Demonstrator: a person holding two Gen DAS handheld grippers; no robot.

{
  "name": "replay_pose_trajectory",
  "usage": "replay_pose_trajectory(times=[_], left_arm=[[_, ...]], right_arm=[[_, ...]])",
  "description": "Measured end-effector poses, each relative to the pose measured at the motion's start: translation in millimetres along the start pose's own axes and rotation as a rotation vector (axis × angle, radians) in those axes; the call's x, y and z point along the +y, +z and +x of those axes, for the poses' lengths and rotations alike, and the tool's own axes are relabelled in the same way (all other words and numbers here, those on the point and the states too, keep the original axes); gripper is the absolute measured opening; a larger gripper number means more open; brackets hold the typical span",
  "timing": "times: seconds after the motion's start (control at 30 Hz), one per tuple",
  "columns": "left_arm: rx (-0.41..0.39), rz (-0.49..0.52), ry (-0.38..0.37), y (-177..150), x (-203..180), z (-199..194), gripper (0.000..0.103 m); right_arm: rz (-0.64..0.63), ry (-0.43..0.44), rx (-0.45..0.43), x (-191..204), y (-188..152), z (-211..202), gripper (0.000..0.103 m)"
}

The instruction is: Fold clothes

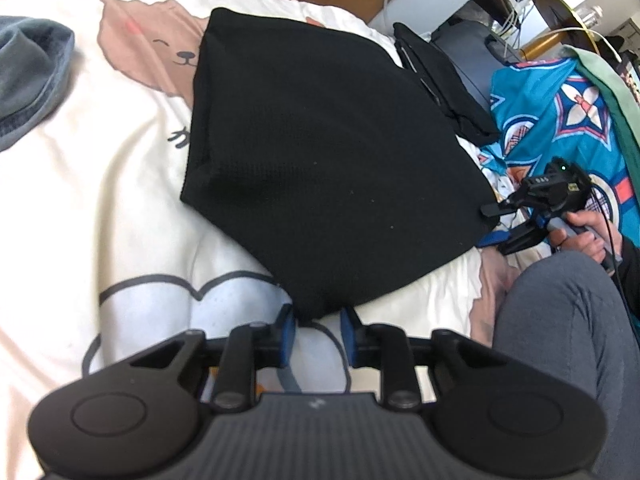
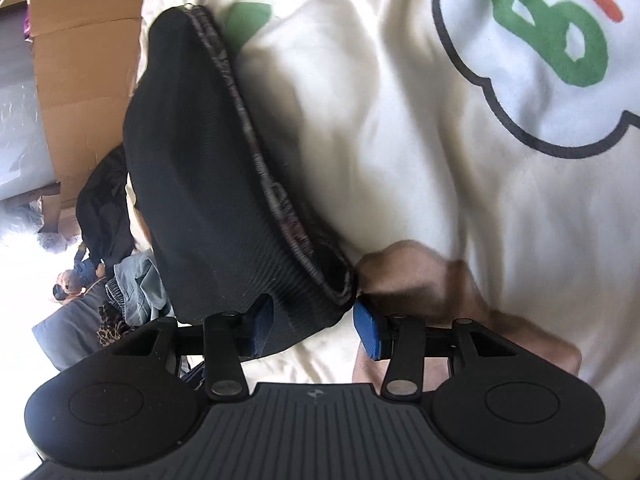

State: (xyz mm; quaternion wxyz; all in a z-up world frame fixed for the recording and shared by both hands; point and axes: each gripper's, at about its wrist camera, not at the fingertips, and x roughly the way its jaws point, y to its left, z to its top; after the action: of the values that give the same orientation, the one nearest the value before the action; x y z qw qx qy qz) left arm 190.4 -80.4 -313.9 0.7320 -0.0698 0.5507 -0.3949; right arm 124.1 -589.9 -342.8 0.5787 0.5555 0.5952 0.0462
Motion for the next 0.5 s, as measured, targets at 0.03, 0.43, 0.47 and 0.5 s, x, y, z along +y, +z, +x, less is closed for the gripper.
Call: replay_pose_trajectory(times=[0.03, 0.43, 0.47, 0.5], left_arm=[[-0.002, -0.004, -0.004, 0, 1, 0, 0.025], [-0.005, 0.023, -0.049, 2, -14, -10, 0.004], [-0.005, 0.026, -0.052, 2, -15, -12, 0.004], [-0.006, 0.03, -0.055, 2, -17, -13, 0.004]], right_arm=[[0.004, 0.007, 0.003, -2, 1, 1, 0.049], [-0.064, 0.074, -0.06, 2, 3, -3, 0.013], [-0.079, 0.072, -0.074, 5, 3, -5, 0.012], [-0.095, 0.066, -0.088, 9, 1, -6, 0.01]])
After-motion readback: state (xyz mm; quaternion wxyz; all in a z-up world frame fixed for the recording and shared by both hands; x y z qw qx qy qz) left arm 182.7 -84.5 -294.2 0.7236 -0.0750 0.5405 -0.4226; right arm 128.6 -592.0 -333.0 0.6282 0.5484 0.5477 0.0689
